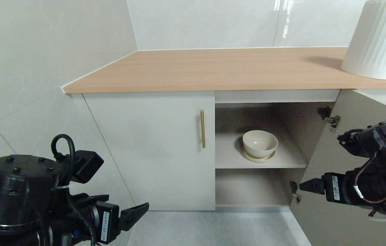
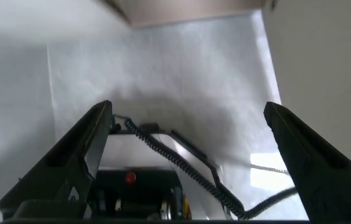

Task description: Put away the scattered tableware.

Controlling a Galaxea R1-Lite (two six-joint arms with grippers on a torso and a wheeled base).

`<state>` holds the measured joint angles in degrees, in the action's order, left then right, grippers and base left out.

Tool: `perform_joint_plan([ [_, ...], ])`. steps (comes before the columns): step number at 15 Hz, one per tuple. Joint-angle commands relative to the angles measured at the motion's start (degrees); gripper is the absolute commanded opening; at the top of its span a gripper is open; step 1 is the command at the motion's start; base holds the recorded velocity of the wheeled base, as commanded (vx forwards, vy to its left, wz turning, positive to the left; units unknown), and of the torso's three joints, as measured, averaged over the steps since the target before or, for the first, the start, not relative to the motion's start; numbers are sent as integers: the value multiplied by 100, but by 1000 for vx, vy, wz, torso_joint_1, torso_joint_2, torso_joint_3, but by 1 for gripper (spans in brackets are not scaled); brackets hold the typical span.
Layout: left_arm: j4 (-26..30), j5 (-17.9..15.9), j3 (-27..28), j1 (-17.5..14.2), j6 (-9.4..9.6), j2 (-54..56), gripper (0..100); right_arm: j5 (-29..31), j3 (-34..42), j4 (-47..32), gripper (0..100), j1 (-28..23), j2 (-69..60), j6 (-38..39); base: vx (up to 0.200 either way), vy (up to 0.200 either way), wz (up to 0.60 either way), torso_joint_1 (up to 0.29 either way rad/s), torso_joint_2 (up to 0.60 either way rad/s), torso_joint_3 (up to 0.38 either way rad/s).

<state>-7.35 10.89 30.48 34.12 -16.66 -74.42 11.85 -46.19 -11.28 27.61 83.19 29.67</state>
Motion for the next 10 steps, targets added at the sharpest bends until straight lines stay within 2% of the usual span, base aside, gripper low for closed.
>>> perform_joint_plan([
  [1,-3,10,2,24,-3,7,100,19,-4,-6,100,95,-13,4,-200,0,0,7,2,2],
  [10,-3,72,2,24,-3,7,100,37,5,-24,100,130,-66,4,-200,0,0,1,3,3],
])
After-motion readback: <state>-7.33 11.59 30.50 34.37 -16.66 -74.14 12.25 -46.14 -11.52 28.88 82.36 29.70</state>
